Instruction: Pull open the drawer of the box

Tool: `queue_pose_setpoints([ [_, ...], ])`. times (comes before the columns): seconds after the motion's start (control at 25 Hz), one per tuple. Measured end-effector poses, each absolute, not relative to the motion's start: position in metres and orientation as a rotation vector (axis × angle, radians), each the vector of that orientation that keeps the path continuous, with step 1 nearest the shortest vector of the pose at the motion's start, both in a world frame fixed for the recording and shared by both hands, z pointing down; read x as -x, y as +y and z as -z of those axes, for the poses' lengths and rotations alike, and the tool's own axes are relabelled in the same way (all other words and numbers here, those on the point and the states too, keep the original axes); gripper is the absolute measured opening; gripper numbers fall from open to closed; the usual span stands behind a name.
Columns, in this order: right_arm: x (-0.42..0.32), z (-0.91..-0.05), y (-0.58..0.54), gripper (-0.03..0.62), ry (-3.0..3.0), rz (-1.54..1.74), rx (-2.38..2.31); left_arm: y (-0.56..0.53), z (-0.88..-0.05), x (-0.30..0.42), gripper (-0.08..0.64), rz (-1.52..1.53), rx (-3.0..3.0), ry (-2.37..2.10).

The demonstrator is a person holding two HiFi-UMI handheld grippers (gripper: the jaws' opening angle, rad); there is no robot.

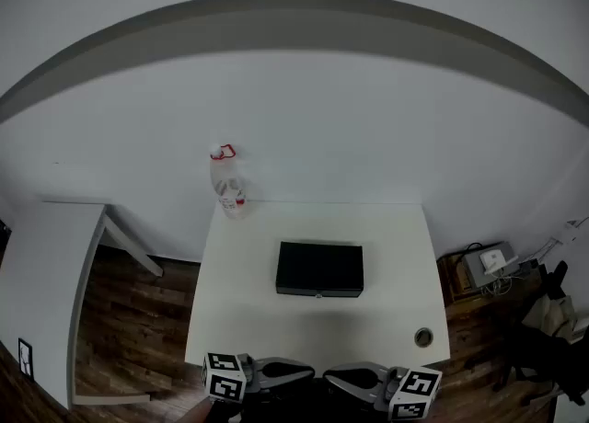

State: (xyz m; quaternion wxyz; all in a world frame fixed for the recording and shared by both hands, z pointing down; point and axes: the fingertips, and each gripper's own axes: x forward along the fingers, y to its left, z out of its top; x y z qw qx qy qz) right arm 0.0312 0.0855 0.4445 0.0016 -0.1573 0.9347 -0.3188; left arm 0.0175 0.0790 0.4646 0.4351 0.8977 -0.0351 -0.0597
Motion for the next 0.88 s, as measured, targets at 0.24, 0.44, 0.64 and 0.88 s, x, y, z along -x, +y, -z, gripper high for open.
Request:
queue_pose_setpoints([
  [0.24, -0.032, -0.443, 0.086, 0.003, 2.929, 1.021, 0.486, 0.079, -0.466, -0.019, 0.005, 0.153, -2.235, -0.087],
  [0.44, -0.032, -0.442, 0.084, 0.003, 2.932, 1.011, 0.486, 0.078, -0.474, -0.018, 0.005, 0.163, -2.231, -0.088],
  [0.64, -0.031, -0.442, 0.081, 0.004, 2.933, 1.014, 0.477, 0.076, -0.473, -0.019, 0.005, 0.167, -2.216, -0.084],
  [0.88, -0.038, -0.445, 0.07, 0.005, 2.869, 1.072, 0.519, 0.07, -0.47, -0.018, 0.005, 0.153, -2.213, -0.093],
])
